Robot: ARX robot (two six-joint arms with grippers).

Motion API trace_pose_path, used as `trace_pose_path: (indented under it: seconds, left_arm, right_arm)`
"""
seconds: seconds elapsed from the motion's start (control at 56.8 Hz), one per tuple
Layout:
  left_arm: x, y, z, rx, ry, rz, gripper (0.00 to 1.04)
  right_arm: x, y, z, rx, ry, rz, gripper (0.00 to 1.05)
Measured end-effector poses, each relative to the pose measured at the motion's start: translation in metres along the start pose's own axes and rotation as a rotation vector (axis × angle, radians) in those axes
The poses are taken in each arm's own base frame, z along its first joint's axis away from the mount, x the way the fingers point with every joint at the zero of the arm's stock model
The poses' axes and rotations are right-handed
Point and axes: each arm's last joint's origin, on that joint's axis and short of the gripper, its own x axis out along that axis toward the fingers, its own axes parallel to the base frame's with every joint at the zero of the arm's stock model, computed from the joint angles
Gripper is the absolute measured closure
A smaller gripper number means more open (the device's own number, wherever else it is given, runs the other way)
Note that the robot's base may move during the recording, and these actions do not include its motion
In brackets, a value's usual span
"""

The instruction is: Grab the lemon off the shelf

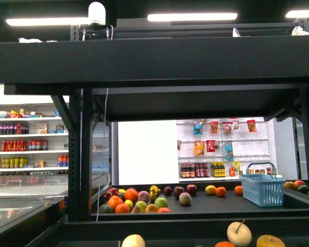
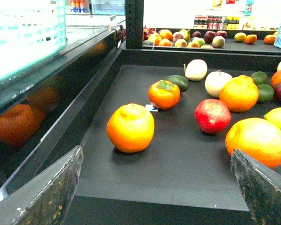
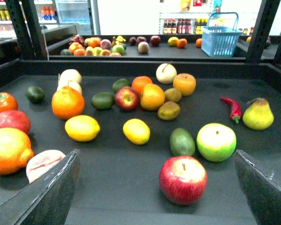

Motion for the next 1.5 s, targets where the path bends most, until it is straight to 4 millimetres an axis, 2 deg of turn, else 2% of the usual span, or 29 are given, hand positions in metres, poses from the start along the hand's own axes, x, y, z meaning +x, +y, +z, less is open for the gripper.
trace_pose_path:
  seconds: [0.863, 0.987, 1.075, 1.18, 1.286, 1.374, 1.498]
  left_arm:
    - [0.0, 0.0, 0.0, 0.0, 0.0, 0.0, 0.08]
    - [0.004, -0.001, -0.005, -0.256, 0.158, -0.097, 0.08]
    - [0.01, 0.002, 0.007, -0.453, 0.195, -0.136, 0.08]
    - [0.024, 0.021, 0.045, -0.658, 0.135, -0.15, 0.08]
    - [0.048, 0.057, 0.088, -0.838, 0.081, -0.119, 0.08]
    - [0.065, 0.091, 0.112, -0.989, 0.064, -0.072, 0.08]
    - [0.091, 0.138, 0.127, -1.146, 0.094, 0.033, 0.08]
  right_arm:
    - [0.0, 0.0, 0.0, 0.0, 0.0, 0.0, 0.07]
    - [0.0, 0.0, 0.0, 0.0, 0.0, 0.001, 0.07]
    - [0.0, 0.0, 0.0, 0.0, 0.0, 0.0, 0.07]
    - [0.0, 0.0, 0.0, 0.0, 0.0, 0.001, 0.07]
    - [0.0, 0.0, 0.0, 0.0, 0.0, 0.0, 0.07]
    - [0.0, 0.0, 0.0, 0.0, 0.0, 0.0, 0.07]
    - [0.0, 0.0, 0.0, 0.0, 0.0, 0.0, 0.07]
